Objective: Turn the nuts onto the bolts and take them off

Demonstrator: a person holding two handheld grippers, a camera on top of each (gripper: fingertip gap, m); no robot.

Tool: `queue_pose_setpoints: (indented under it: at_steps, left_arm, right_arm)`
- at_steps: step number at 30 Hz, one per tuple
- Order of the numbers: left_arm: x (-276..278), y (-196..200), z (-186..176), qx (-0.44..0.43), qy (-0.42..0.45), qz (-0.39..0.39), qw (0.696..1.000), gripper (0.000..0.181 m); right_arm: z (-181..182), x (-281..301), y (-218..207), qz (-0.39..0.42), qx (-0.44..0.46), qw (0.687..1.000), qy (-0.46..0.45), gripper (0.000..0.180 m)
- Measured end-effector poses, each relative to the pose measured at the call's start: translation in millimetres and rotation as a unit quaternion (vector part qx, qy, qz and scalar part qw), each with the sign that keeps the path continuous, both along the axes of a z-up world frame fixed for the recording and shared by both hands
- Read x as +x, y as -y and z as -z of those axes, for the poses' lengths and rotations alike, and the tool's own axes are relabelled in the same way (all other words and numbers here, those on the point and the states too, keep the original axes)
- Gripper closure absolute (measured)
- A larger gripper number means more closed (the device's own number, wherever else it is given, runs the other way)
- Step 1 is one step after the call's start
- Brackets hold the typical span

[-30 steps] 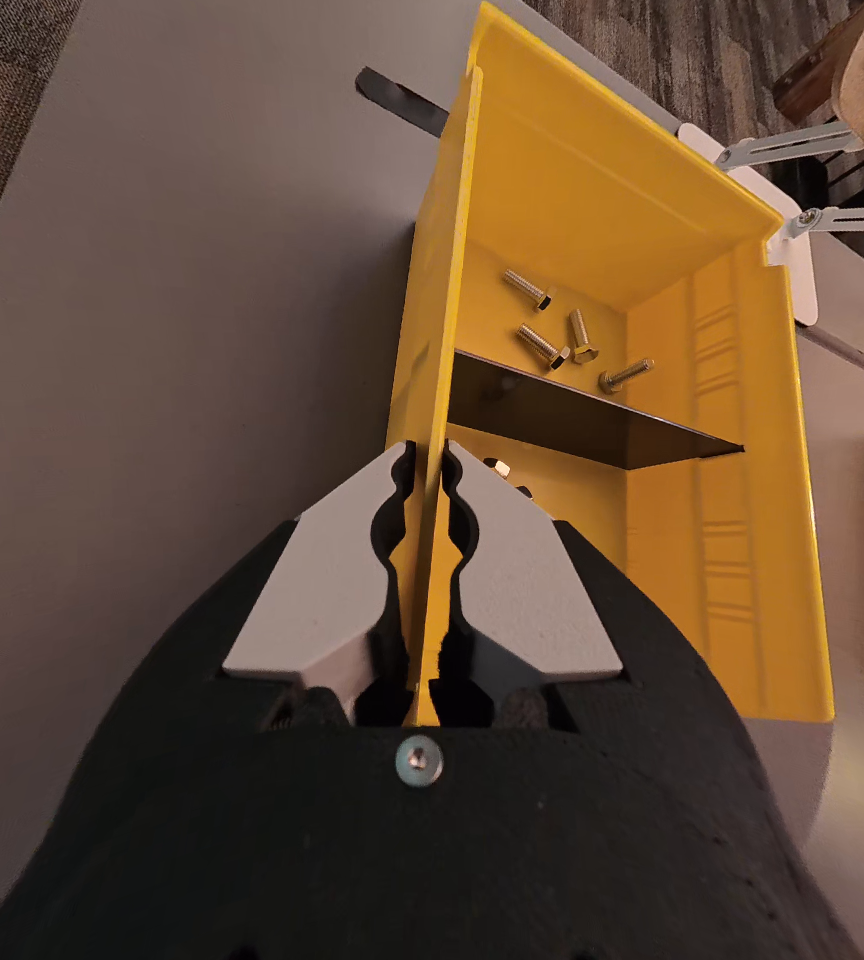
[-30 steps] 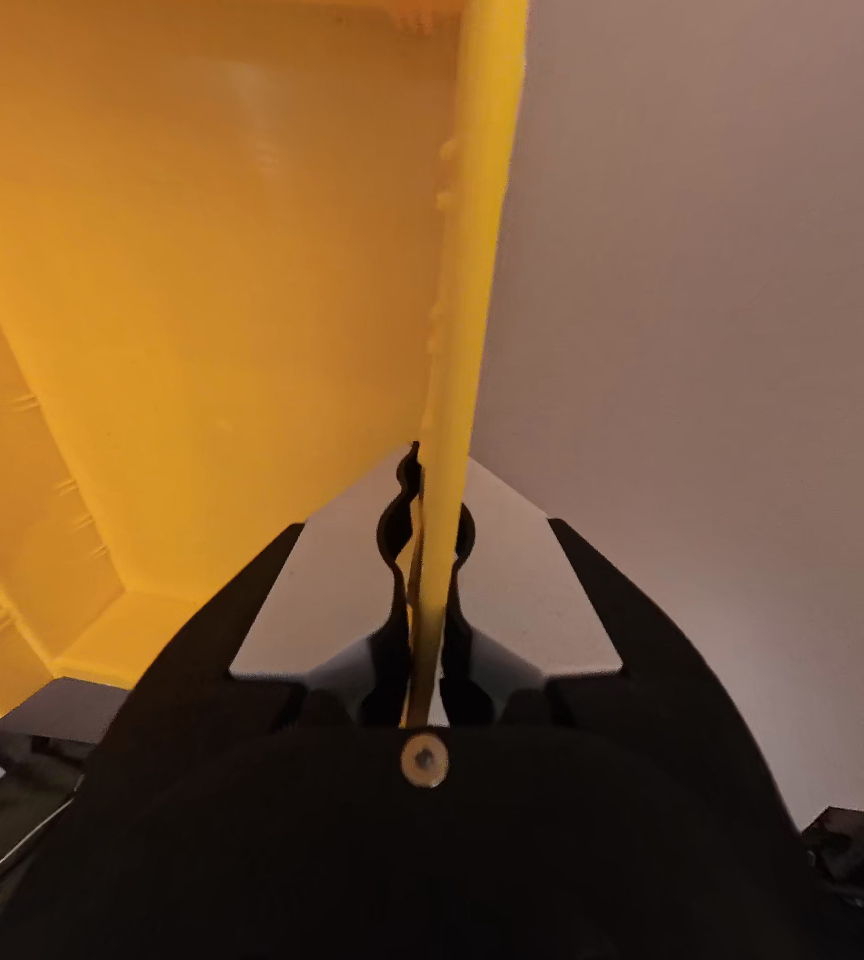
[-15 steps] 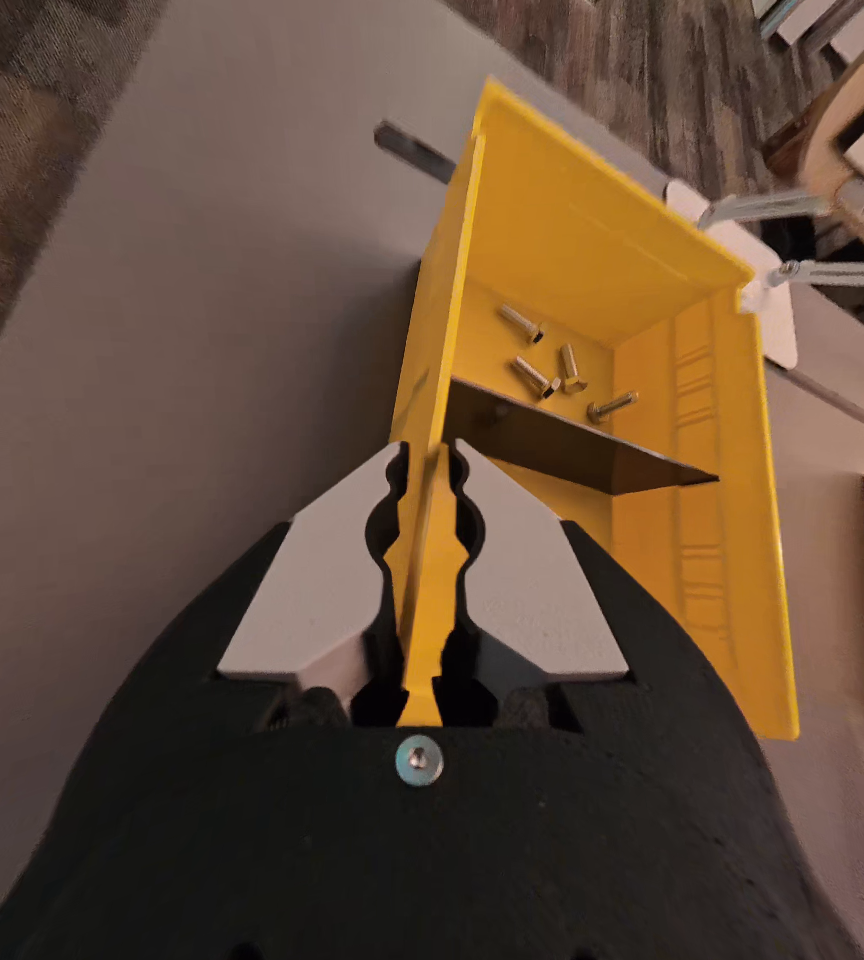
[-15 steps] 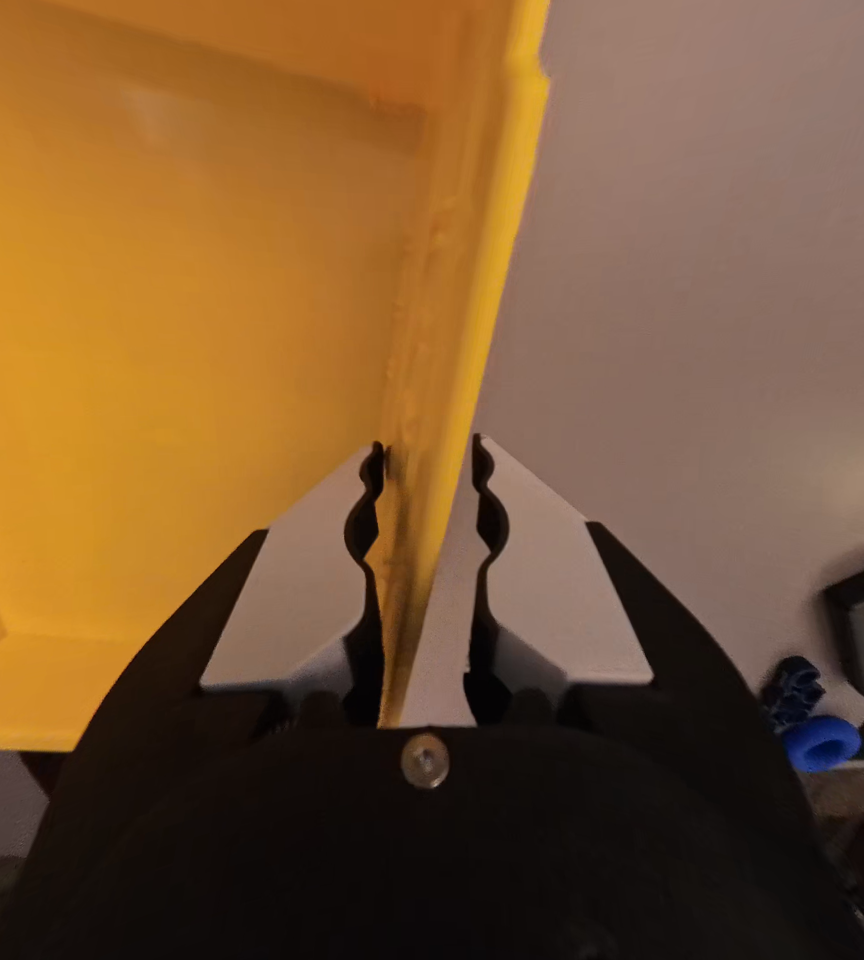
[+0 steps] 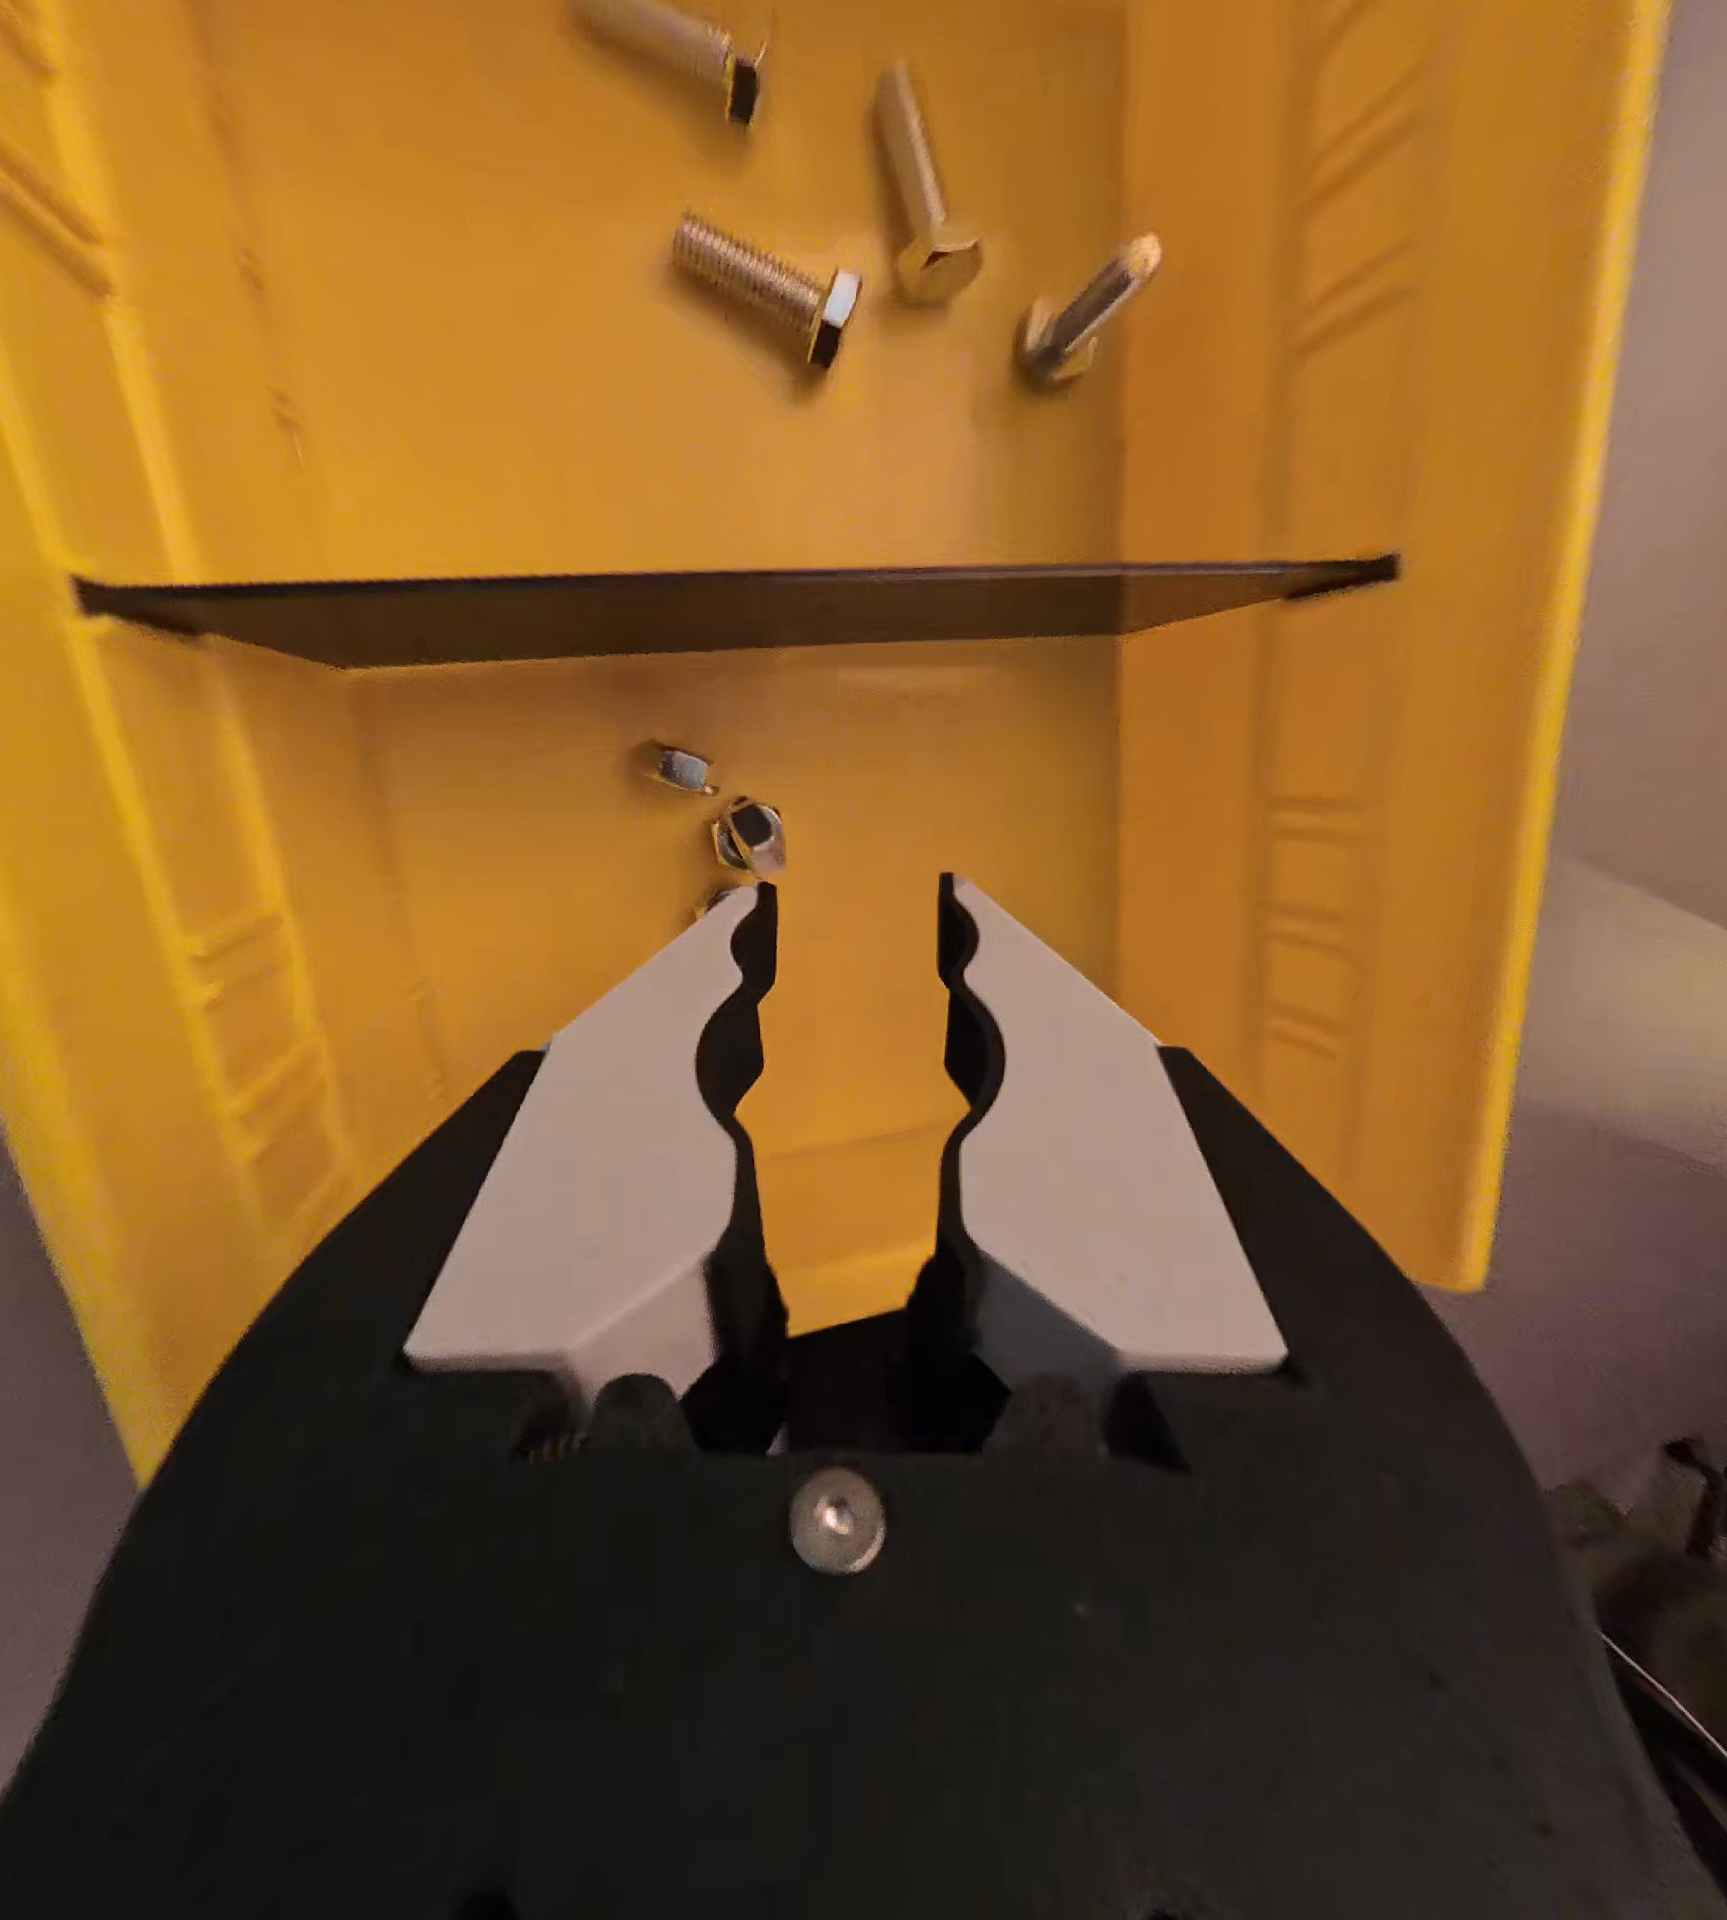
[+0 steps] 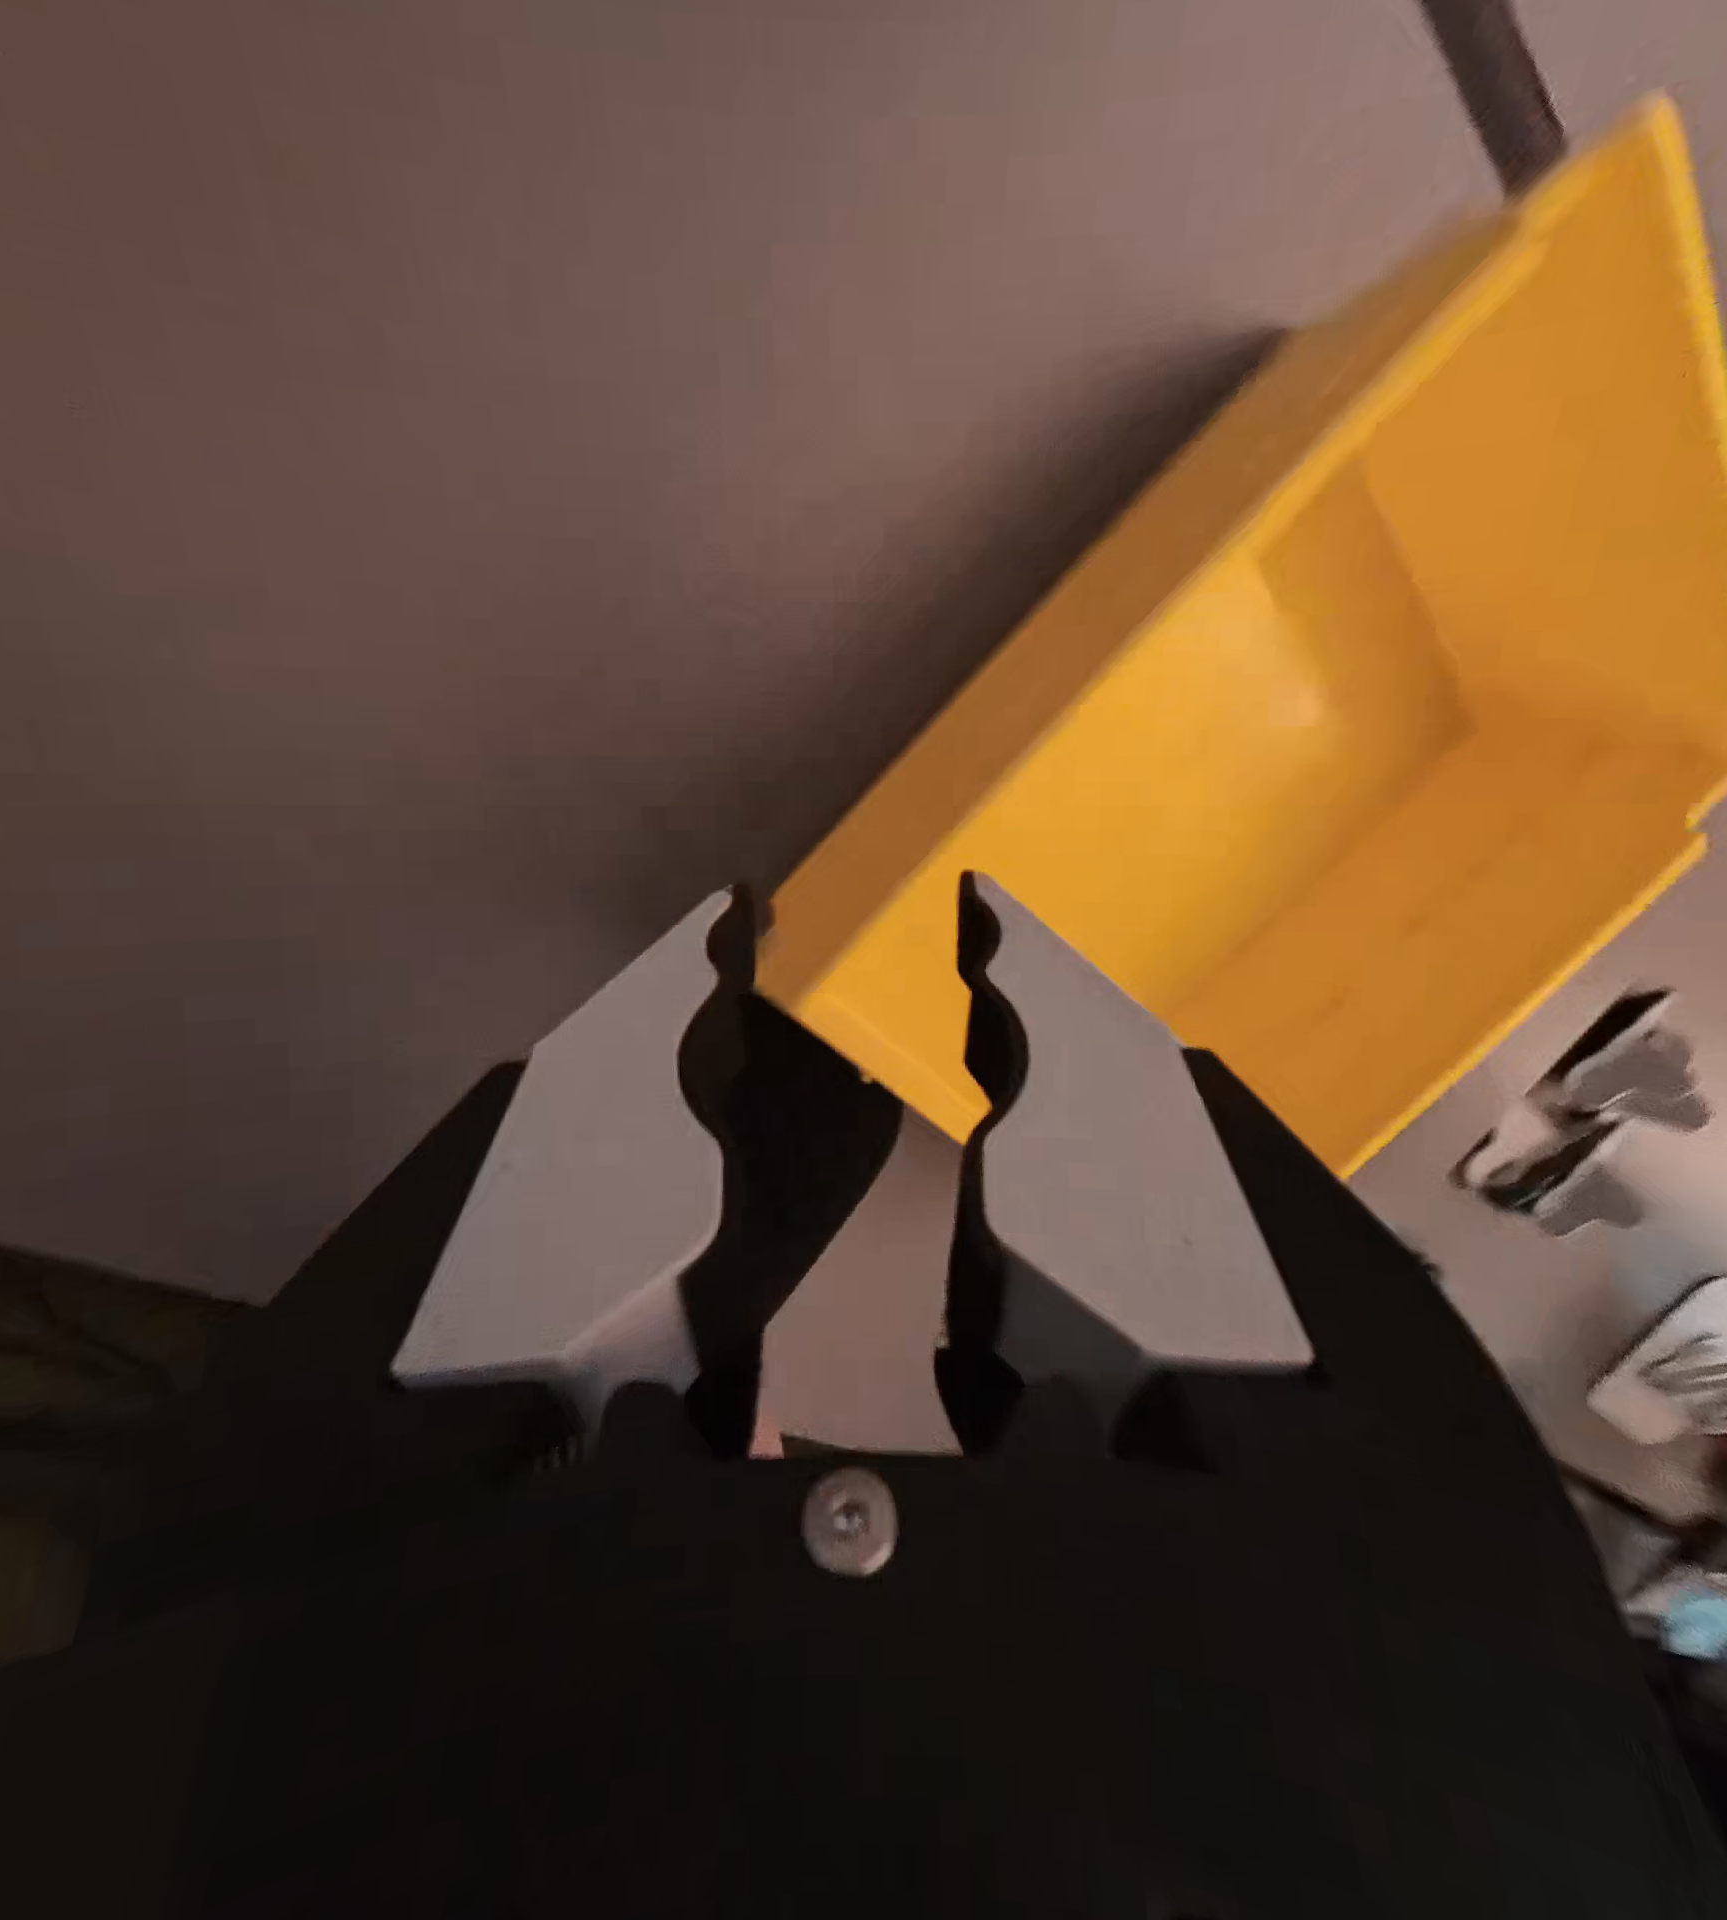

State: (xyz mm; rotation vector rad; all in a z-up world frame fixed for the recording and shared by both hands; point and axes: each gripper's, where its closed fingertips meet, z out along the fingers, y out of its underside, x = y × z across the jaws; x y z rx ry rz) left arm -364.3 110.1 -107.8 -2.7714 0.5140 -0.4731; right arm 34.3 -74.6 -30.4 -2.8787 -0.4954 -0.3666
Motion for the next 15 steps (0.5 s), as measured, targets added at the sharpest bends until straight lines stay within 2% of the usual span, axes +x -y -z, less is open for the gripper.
queue_pose_setpoints:
  at_steps: [6, 11, 15]
  left_arm:
    - [-8, -4, 16, -0.024, -0.085, -0.015, 0.996, 0.153]
    - [-12, -3, 26, -0.046, -0.119, -0.024, 0.992, 0.156]
    - [-11, -5, 30, -0.050, -0.137, -0.022, 0.989, 0.163]
  right_arm:
    - [39, -74, 18, -0.158, -0.054, 0.983, 0.082, 0.158]
    - [51, -88, 38, -0.216, -0.069, 0.962, 0.149, 0.167]
    - [50, -98, 47, -0.264, -0.060, 0.949, 0.160, 0.174]
